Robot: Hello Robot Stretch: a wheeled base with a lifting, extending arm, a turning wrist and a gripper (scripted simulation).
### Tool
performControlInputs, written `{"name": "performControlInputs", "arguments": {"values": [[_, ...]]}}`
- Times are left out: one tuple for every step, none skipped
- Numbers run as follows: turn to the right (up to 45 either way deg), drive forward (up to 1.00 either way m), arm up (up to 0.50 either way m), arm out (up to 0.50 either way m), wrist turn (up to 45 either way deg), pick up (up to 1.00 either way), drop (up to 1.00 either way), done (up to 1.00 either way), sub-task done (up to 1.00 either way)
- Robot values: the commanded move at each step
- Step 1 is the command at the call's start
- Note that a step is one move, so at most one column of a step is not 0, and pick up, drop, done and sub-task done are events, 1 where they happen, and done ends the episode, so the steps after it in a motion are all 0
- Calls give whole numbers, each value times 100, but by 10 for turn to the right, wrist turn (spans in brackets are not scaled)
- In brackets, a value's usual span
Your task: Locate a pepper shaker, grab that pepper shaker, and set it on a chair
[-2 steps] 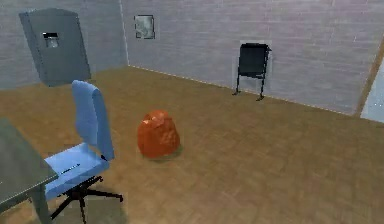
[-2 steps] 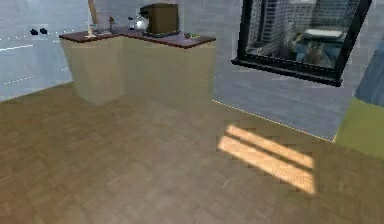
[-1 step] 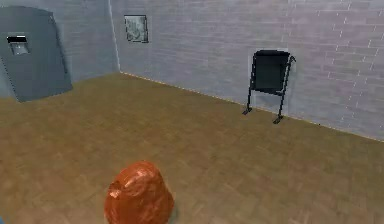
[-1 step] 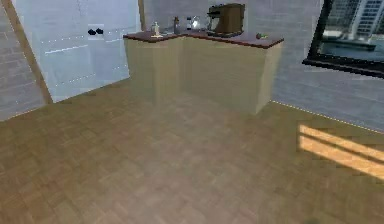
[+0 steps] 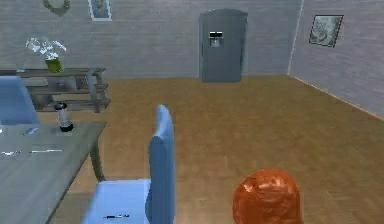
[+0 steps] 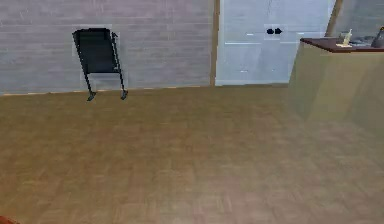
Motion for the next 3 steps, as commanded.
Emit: {"name": "performControlInputs", "arguments": {"values": [[-450,0,0,0,0,0,0,0,0],[-450,0,0,0,0,0,0,0,0],[-300,0,0,0,0,0,0,0,0]]}}
